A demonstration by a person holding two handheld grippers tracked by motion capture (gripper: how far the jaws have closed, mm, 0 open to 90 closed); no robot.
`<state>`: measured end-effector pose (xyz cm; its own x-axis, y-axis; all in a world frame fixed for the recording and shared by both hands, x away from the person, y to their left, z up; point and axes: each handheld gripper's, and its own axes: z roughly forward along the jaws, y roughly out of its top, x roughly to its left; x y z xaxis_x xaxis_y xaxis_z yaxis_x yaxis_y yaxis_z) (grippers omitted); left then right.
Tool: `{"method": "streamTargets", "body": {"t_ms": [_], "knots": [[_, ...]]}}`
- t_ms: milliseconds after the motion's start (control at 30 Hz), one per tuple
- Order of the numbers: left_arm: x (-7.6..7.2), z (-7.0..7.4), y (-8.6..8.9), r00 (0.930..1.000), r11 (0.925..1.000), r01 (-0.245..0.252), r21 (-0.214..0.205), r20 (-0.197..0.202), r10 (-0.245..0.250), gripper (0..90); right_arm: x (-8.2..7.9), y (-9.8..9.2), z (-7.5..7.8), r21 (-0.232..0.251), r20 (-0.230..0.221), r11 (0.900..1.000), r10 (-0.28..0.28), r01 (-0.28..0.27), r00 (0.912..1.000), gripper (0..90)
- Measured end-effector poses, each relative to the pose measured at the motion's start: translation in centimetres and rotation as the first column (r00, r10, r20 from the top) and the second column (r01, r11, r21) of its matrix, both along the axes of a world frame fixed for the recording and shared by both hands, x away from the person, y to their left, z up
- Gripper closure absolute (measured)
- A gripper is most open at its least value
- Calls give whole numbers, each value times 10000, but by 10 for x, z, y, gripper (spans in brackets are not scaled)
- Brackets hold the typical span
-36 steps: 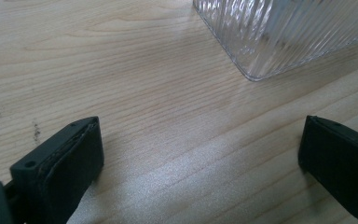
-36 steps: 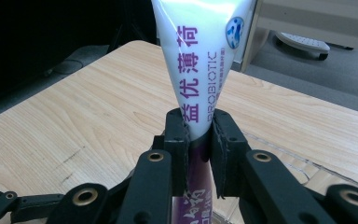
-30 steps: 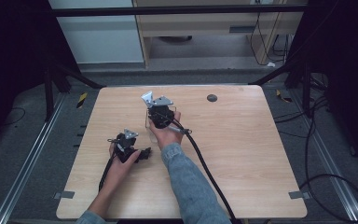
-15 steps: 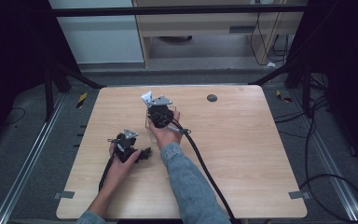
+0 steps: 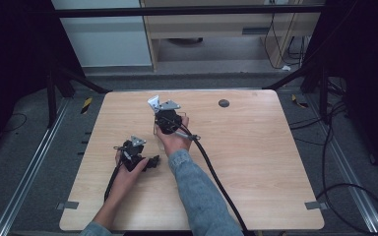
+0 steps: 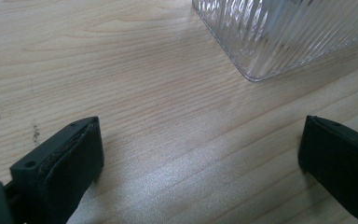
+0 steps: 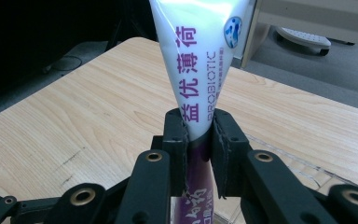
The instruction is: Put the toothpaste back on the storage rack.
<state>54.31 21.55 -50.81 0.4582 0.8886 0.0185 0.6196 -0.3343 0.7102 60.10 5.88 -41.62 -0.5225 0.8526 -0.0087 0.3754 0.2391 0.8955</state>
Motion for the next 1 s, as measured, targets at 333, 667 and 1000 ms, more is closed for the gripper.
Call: {"method": "streamTargets", "body": {"t_ms": [333, 667, 1000], "knots": [[0, 0, 0, 10000, 10000, 6, -9, 1, -6, 0, 0, -1, 0, 34, -21, 10000, 34, -34, 10000, 765], [0, 0, 0, 10000, 10000, 15, 9, -1, -15, 0, -1, -2, 2, 59, -31, 10000, 62, -62, 10000, 744], [0, 0, 0, 10000, 10000, 3, -14, 7, -3, 0, -2, -4, 2, 33, -110, 10000, 72, -72, 9999, 724]]}}
